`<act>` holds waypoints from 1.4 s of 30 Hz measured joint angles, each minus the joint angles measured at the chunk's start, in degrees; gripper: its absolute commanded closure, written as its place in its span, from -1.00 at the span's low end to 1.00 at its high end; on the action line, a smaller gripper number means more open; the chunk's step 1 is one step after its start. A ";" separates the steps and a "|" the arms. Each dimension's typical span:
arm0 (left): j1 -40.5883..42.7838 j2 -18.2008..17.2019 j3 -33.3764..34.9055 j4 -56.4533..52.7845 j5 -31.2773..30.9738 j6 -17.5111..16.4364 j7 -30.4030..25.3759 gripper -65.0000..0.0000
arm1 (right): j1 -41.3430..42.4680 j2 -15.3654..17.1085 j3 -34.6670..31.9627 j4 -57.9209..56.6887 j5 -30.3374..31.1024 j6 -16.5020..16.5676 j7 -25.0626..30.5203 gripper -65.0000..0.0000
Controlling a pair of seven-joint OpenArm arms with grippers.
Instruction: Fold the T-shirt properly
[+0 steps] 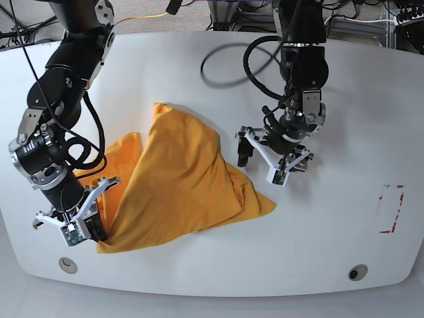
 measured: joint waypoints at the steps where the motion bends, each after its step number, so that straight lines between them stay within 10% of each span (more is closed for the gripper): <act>1: -1.16 0.17 0.02 -2.19 0.09 0.00 0.07 -0.63 | -0.02 -0.02 -0.20 0.00 0.09 0.07 0.07 1.00; 9: -7.65 0.04 -0.09 -14.86 0.13 0.22 -1.33 -0.60 | -0.04 0.13 -0.04 -0.02 -0.20 -0.02 0.13 1.00; 23: -15.45 0.02 -0.11 -33.55 -1.25 0.15 -14.99 0.97 | -0.15 0.13 -0.04 -0.11 -0.17 0.00 0.11 1.00; 42: -10.21 -1.62 -0.28 -16.65 0.13 -0.90 -6.34 1.00 | 4.13 0.02 0.09 -3.39 -5.57 0.00 0.04 1.00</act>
